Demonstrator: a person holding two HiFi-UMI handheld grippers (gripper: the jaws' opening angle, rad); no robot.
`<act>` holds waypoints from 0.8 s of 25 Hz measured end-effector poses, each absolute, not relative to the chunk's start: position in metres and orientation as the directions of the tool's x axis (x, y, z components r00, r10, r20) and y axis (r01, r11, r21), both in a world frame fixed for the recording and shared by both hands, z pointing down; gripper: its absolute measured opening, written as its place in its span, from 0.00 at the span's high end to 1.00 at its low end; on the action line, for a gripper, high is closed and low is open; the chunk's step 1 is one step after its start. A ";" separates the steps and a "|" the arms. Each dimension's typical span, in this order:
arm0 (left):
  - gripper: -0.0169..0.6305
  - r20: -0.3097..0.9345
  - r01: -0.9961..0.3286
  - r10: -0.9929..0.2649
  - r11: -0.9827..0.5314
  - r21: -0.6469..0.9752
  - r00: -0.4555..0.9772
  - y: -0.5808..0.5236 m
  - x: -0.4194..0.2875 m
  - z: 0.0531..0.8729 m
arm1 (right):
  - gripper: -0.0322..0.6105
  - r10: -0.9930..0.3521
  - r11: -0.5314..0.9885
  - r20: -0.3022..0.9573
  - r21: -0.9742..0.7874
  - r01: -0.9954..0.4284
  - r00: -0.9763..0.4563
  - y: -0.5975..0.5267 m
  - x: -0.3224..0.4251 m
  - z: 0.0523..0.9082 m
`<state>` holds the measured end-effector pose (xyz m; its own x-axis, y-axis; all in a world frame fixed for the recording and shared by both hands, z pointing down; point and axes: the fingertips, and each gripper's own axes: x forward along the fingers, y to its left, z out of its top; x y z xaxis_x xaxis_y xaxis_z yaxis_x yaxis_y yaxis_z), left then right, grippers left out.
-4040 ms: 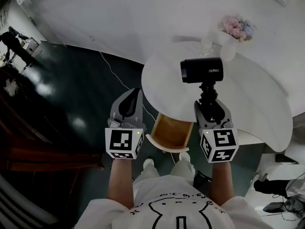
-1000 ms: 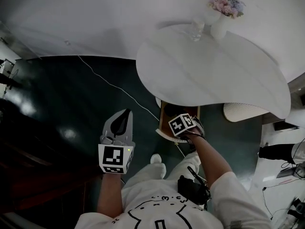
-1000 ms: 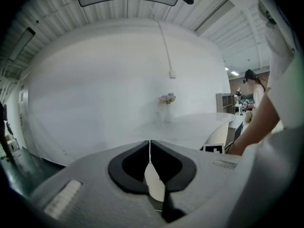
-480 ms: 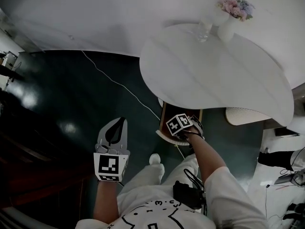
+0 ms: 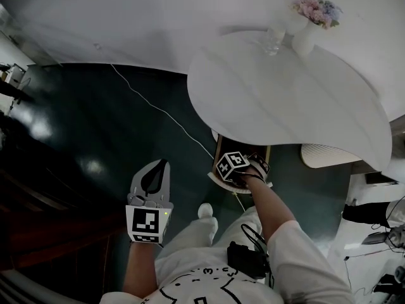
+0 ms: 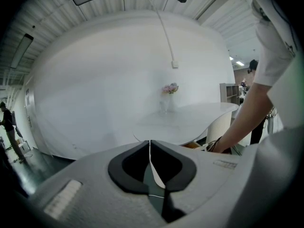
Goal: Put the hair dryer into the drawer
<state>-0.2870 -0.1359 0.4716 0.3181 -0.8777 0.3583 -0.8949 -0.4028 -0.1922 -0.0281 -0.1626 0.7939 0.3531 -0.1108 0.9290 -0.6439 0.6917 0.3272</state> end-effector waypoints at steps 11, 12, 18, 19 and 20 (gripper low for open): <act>0.94 0.324 -0.884 -0.871 -0.436 -0.166 0.369 -0.137 -0.274 0.466 | 0.55 -0.201 0.653 0.922 0.378 -0.657 0.330 -0.154 -0.020 0.771; 0.94 0.318 -0.882 -0.869 -0.443 -0.163 0.378 -0.138 -0.271 0.465 | 0.55 -0.197 0.645 0.924 0.373 -0.667 0.326 -0.151 -0.018 0.769; 0.94 0.294 -0.859 -0.853 -0.488 -0.157 0.432 -0.142 -0.249 0.458 | 0.69 -0.161 0.562 0.943 0.331 -0.758 0.292 -0.135 -0.012 0.757; 0.94 0.293 -0.854 -0.850 -0.495 -0.159 0.438 -0.142 -0.246 0.457 | 0.70 -0.172 0.555 0.943 0.332 -0.763 0.286 -0.135 -0.012 0.756; 0.94 0.294 -0.850 -0.846 -0.502 -0.162 0.444 -0.142 -0.244 0.457 | 0.70 -0.184 0.552 0.942 0.334 -0.764 0.279 -0.136 -0.012 0.756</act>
